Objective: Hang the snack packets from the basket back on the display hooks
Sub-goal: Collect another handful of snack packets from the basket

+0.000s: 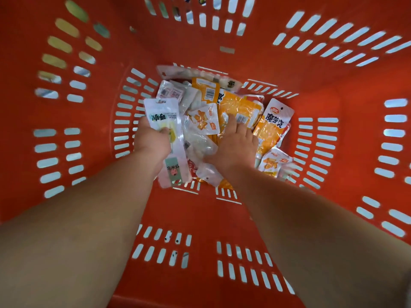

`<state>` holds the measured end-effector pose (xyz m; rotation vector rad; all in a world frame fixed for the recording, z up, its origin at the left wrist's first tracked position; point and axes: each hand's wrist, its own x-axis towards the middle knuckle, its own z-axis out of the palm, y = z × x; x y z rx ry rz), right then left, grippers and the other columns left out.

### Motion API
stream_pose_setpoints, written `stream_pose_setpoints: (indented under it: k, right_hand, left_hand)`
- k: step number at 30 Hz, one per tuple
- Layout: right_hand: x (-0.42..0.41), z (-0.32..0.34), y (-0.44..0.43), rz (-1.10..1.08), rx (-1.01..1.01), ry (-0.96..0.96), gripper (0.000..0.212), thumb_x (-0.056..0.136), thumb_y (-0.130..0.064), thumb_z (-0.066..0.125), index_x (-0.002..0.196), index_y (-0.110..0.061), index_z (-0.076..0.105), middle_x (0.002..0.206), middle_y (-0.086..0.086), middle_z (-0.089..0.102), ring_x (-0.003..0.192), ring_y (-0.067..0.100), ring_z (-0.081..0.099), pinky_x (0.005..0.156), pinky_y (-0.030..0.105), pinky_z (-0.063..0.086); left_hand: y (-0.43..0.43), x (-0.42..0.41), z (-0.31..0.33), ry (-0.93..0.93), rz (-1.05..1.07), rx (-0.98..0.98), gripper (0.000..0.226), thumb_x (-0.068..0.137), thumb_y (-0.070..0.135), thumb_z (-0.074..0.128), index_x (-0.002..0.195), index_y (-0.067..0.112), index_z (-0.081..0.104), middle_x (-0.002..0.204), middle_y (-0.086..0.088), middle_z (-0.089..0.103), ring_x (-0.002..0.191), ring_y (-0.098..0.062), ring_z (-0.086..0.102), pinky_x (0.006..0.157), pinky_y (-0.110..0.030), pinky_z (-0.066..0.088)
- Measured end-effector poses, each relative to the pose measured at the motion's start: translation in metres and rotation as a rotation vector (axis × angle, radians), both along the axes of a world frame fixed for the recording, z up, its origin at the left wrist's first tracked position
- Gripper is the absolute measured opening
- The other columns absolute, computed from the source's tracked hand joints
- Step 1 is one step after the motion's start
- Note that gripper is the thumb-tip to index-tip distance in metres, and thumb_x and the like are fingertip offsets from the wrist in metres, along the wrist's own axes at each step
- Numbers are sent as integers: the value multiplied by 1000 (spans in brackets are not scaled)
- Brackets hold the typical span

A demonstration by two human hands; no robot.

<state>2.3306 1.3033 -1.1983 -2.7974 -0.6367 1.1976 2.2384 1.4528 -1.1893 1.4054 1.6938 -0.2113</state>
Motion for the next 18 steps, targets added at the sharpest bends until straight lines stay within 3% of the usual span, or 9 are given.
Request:
stream_pose_setpoints:
  k: [2, 4, 6, 9, 14, 17, 18]
  right_hand:
    - [4, 1, 2, -45, 22, 50, 121, 66, -56, 91, 155, -20, 18, 144, 9, 53, 137, 33, 49, 115, 48, 37]
    - [6, 0, 3, -146, 66, 167, 109, 67, -45, 94, 149, -25, 26, 123, 4, 66, 116, 31, 64, 92, 44, 53]
    - [7, 0, 5, -190, 116, 236, 97, 67, -41, 95, 142, -26, 35, 118, 0, 67, 109, 28, 67, 79, 38, 55]
    - [8, -1, 6, -202, 159, 286, 89, 69, -40, 94, 139, -25, 43, 126, 1, 65, 113, 27, 65, 77, 36, 51]
    - [16, 2, 5, -252, 294, 406, 77, 79, -32, 89, 145, -27, 49, 128, -2, 64, 102, 18, 62, 63, 25, 45]
    - [30, 17, -3, -390, 354, 425, 83, 85, -26, 85, 155, -23, 41, 133, -6, 56, 106, 13, 59, 78, 24, 47]
    - [36, 23, -7, -463, 383, 417, 83, 86, -25, 84, 156, -21, 40, 139, -4, 57, 105, 12, 63, 76, 19, 49]
  left_hand:
    - [0, -1, -3, -5, -13, -20, 31, 106, 16, 56, 137, 23, 51, 113, 4, 62, 77, -11, 57, 56, -28, 42]
    - [-2, 0, -5, -22, -51, -28, 35, 105, 17, 57, 139, 25, 50, 116, 4, 63, 88, -17, 62, 62, -28, 46]
    - [-7, 5, -1, -25, -91, -38, 44, 103, 23, 61, 144, 25, 47, 127, 3, 62, 108, -24, 64, 80, -36, 55]
    - [-13, 12, 4, -32, -95, -67, 59, 102, 27, 63, 155, 27, 39, 150, -3, 56, 130, -31, 58, 105, -48, 53]
    - [-16, 15, 12, -85, -69, -70, 43, 103, 23, 62, 144, 22, 48, 136, -4, 63, 115, -28, 63, 94, -41, 55]
    - [-18, 12, 21, -130, -8, -49, 35, 104, 18, 61, 137, 23, 53, 118, 0, 68, 103, -23, 67, 85, -39, 56]
    - [-19, 11, 26, -137, 20, -34, 34, 104, 16, 60, 136, 24, 53, 109, 5, 68, 95, -18, 67, 77, -34, 54]
